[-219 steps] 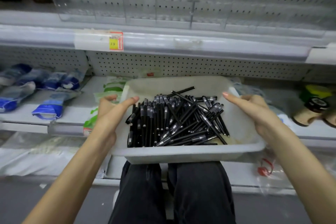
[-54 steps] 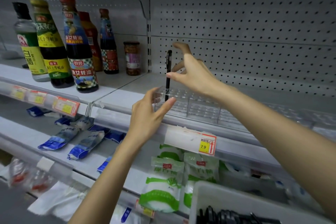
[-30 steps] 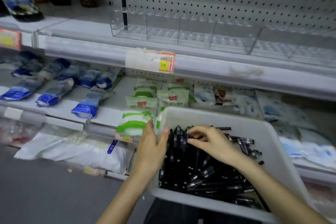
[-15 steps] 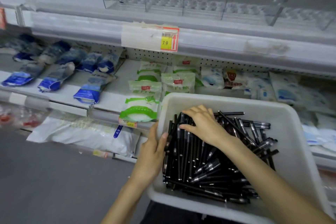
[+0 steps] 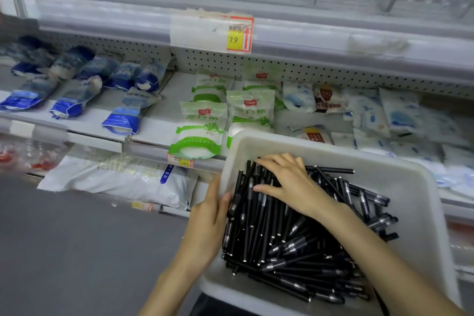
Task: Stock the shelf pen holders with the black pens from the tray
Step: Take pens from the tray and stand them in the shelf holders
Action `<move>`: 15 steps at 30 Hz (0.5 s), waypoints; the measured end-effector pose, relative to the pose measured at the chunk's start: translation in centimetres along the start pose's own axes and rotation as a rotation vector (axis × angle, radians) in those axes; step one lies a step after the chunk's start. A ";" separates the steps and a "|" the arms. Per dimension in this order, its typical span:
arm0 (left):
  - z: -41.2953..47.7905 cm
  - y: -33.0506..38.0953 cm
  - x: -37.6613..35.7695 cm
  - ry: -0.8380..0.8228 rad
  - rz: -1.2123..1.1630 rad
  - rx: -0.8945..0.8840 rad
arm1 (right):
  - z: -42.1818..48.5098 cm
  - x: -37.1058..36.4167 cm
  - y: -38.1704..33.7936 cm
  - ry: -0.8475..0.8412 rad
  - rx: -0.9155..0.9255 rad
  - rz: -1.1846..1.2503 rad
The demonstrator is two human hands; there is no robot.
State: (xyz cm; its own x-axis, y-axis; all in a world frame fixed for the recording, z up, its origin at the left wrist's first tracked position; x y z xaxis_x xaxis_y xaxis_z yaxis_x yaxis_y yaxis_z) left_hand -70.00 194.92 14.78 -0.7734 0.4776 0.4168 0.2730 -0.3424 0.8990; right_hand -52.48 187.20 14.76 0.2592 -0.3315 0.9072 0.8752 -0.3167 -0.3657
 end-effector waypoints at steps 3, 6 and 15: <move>-0.4 -0.3 -0.1 0.051 -0.009 0.017 | 0.4 0.0 -0.6 -0.044 0.016 -0.044; -0.1 -0.4 -0.2 0.082 -0.014 0.027 | 1.2 0.2 -0.8 -0.137 -0.014 -0.053; 3.3 0.7 -1.7 0.086 -0.085 0.067 | 4.5 1.3 0.6 -0.301 -0.083 -0.109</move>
State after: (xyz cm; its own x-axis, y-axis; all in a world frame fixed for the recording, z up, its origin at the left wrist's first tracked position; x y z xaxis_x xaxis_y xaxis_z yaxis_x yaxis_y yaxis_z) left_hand -66.61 196.54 15.19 -0.8410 0.4301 0.3283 0.2398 -0.2477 0.9387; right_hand -49.83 190.57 16.66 0.2858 -0.0181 0.9581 0.8712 -0.4116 -0.2677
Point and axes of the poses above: each hand's wrist, its own z-axis towards the middle knuckle, its own x-axis out of the back of the hand, y = z × x, the point moved 3 cm from there along z, towards the middle knuckle, and after that the axes turned 14 degrees about y, right-handed, at the moved point
